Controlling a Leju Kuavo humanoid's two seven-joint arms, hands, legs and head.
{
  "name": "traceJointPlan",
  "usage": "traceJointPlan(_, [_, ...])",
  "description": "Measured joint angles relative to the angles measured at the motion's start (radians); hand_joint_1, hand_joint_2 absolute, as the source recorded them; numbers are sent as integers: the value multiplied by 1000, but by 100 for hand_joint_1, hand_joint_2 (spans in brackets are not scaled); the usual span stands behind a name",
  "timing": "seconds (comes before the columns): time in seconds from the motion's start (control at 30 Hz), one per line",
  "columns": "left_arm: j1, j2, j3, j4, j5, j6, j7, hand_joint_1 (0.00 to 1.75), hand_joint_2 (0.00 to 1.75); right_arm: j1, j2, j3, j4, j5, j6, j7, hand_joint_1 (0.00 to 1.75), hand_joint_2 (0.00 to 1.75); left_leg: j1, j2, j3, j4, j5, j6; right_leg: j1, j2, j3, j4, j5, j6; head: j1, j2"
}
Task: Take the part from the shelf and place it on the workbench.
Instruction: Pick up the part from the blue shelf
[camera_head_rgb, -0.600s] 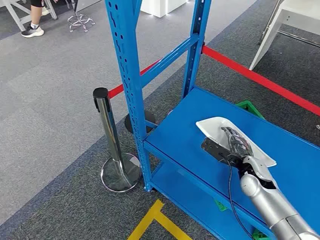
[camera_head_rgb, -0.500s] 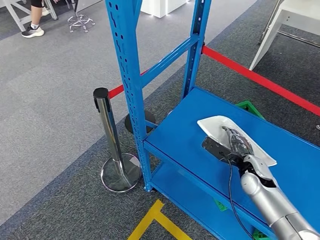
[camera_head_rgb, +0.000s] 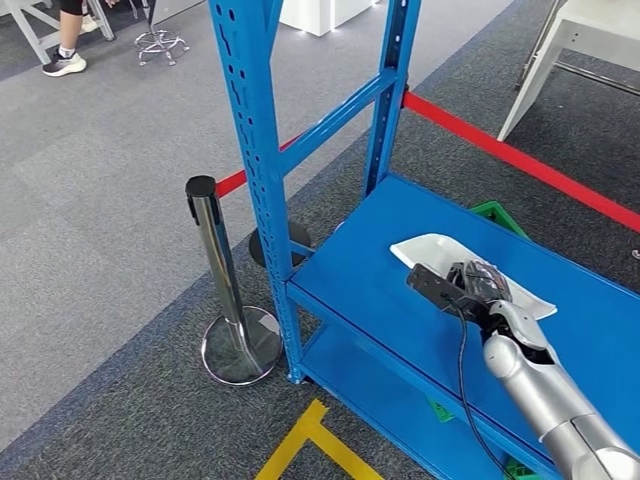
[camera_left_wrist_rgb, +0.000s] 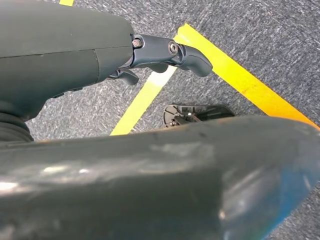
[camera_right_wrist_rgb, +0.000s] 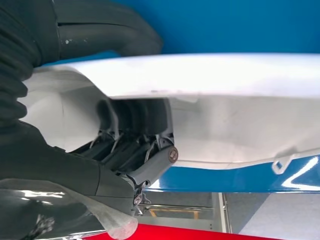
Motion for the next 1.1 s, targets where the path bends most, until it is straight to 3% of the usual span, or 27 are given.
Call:
traceJointPlan(0.4, [0, -5, 32, 0, 0, 0, -7, 0, 0, 22, 9, 5, -52, -81, -41, -43, 175, 175, 0, 0, 0, 0, 0, 0, 0, -1, -1, 0, 0, 0, 0, 0])
traceJointPlan(0.7, [4, -17, 60, 2, 0, 6, -18, 0, 0, 134, 49, -57, -264, -239, -183, -173, 175, 175, 0, 0, -2, 0, 0, 0, 0, -1, -2, 0, -1, 0, 0, 0])
traceJointPlan(1.1, [11, -34, 81, 19, 0, 13, -39, 0, 0, 284, 123, -159, -502, -377, -291, -282, 175, 175, 0, 0, -2, 0, 0, 0, 0, -1, -2, 0, -1, 0, 0, 0])
